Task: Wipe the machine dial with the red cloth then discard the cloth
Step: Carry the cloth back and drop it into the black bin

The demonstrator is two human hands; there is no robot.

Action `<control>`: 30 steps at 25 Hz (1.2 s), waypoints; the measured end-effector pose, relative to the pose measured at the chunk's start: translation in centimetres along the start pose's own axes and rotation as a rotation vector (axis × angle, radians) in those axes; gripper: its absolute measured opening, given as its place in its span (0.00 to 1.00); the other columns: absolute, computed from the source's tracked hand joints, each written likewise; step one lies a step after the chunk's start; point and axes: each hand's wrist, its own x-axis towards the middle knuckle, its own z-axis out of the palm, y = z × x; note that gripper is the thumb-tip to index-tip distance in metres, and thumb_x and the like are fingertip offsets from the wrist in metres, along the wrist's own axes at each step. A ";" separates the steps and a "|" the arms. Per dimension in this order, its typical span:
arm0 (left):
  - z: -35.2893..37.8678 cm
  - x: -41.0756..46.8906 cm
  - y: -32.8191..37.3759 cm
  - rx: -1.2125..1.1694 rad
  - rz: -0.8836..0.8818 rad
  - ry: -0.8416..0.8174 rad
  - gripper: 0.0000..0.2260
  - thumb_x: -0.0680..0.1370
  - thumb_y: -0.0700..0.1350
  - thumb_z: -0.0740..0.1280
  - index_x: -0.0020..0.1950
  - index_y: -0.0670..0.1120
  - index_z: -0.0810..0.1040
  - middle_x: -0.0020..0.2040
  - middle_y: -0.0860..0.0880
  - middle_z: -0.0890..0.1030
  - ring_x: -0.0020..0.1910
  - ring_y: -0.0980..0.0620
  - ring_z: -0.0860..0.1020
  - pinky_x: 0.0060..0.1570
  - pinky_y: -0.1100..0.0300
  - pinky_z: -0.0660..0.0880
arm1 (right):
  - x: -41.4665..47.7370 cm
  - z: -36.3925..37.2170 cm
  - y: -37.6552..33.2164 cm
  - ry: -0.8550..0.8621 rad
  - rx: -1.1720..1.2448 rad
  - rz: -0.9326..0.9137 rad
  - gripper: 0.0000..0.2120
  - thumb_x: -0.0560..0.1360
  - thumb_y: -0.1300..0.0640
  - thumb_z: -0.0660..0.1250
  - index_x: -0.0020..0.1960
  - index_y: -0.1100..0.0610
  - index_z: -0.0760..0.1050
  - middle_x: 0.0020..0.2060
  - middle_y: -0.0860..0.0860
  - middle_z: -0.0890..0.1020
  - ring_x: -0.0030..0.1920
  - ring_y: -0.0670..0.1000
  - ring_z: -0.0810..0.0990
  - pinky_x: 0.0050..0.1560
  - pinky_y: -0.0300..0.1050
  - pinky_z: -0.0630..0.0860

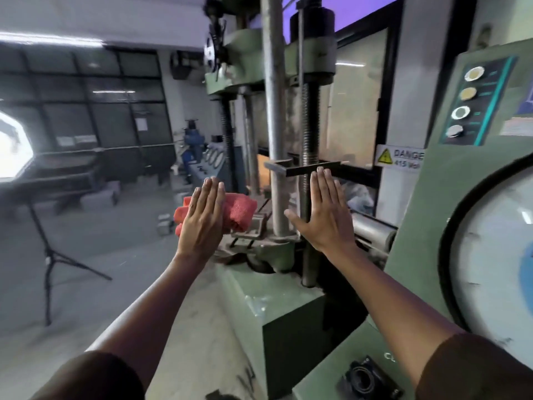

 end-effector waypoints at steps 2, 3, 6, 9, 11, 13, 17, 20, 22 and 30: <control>-0.8 -3.1 -2.4 0.066 -0.039 -0.017 0.26 0.78 0.30 0.59 0.77 0.29 0.64 0.78 0.31 0.65 0.78 0.33 0.66 0.77 0.40 0.64 | -0.6 1.8 -3.2 -0.030 0.063 -0.033 0.50 0.76 0.27 0.53 0.84 0.63 0.51 0.84 0.59 0.54 0.85 0.56 0.50 0.84 0.54 0.46; -1.2 -4.6 -3.4 0.092 -0.052 -0.030 0.26 0.77 0.29 0.60 0.77 0.29 0.65 0.77 0.31 0.66 0.77 0.33 0.67 0.77 0.40 0.65 | -1.1 2.6 -4.5 -0.043 0.093 -0.044 0.50 0.76 0.28 0.55 0.84 0.63 0.50 0.84 0.58 0.53 0.85 0.56 0.49 0.84 0.54 0.46; -2.2 -8.1 -5.5 0.152 -0.106 -0.088 0.28 0.76 0.27 0.66 0.76 0.29 0.66 0.77 0.30 0.66 0.77 0.32 0.67 0.76 0.38 0.66 | -2.5 4.8 -7.6 -0.109 0.157 -0.074 0.50 0.77 0.28 0.56 0.84 0.62 0.47 0.85 0.57 0.51 0.85 0.54 0.46 0.84 0.53 0.44; -2.5 -11.9 -6.9 0.171 -0.169 -0.148 0.30 0.75 0.26 0.66 0.77 0.29 0.65 0.77 0.30 0.66 0.77 0.32 0.66 0.76 0.38 0.65 | -4.8 7.3 -9.9 -0.186 0.177 -0.102 0.50 0.78 0.28 0.56 0.85 0.61 0.45 0.85 0.56 0.48 0.85 0.53 0.44 0.84 0.54 0.44; -2.3 -14.9 -7.6 0.179 -0.198 -0.188 0.30 0.74 0.26 0.67 0.77 0.29 0.65 0.77 0.30 0.66 0.77 0.32 0.66 0.76 0.38 0.65 | -6.7 9.2 -11.5 -0.251 0.210 -0.118 0.50 0.78 0.29 0.56 0.85 0.61 0.45 0.85 0.57 0.48 0.85 0.54 0.44 0.84 0.54 0.44; -1.5 -18.5 -8.0 0.193 -0.226 -0.253 0.31 0.74 0.27 0.68 0.77 0.29 0.65 0.77 0.30 0.66 0.77 0.32 0.66 0.76 0.38 0.66 | -9.1 11.4 -13.0 -0.321 0.209 -0.140 0.49 0.79 0.29 0.56 0.84 0.62 0.44 0.85 0.58 0.47 0.85 0.54 0.43 0.84 0.54 0.42; 0.6 -26.2 -8.1 0.169 -0.285 -0.377 0.31 0.74 0.25 0.66 0.78 0.29 0.64 0.78 0.30 0.64 0.78 0.32 0.64 0.77 0.39 0.64 | -14.2 15.6 -15.3 -0.449 0.213 -0.162 0.49 0.79 0.29 0.55 0.84 0.62 0.43 0.85 0.58 0.46 0.85 0.54 0.42 0.84 0.52 0.41; 2.6 -31.6 -7.6 0.137 -0.319 -0.457 0.33 0.74 0.25 0.65 0.79 0.30 0.62 0.79 0.31 0.62 0.79 0.33 0.62 0.78 0.40 0.61 | -18.2 18.6 -16.6 -0.533 0.228 -0.178 0.49 0.79 0.29 0.55 0.84 0.62 0.43 0.85 0.58 0.47 0.85 0.54 0.42 0.84 0.52 0.42; 4.0 -35.0 -7.1 0.107 -0.351 -0.531 0.33 0.74 0.26 0.68 0.79 0.30 0.62 0.79 0.31 0.63 0.79 0.33 0.62 0.78 0.41 0.60 | -21.0 20.7 -17.4 -0.601 0.218 -0.193 0.49 0.79 0.29 0.55 0.84 0.61 0.43 0.85 0.58 0.47 0.85 0.54 0.43 0.84 0.52 0.41; 8.4 -44.7 -4.3 0.007 -0.433 -0.774 0.31 0.78 0.30 0.62 0.81 0.33 0.56 0.81 0.32 0.57 0.81 0.34 0.56 0.80 0.40 0.57 | -30.5 27.5 -18.4 -0.768 0.199 -0.204 0.51 0.77 0.26 0.50 0.84 0.63 0.48 0.84 0.59 0.51 0.85 0.56 0.48 0.84 0.53 0.44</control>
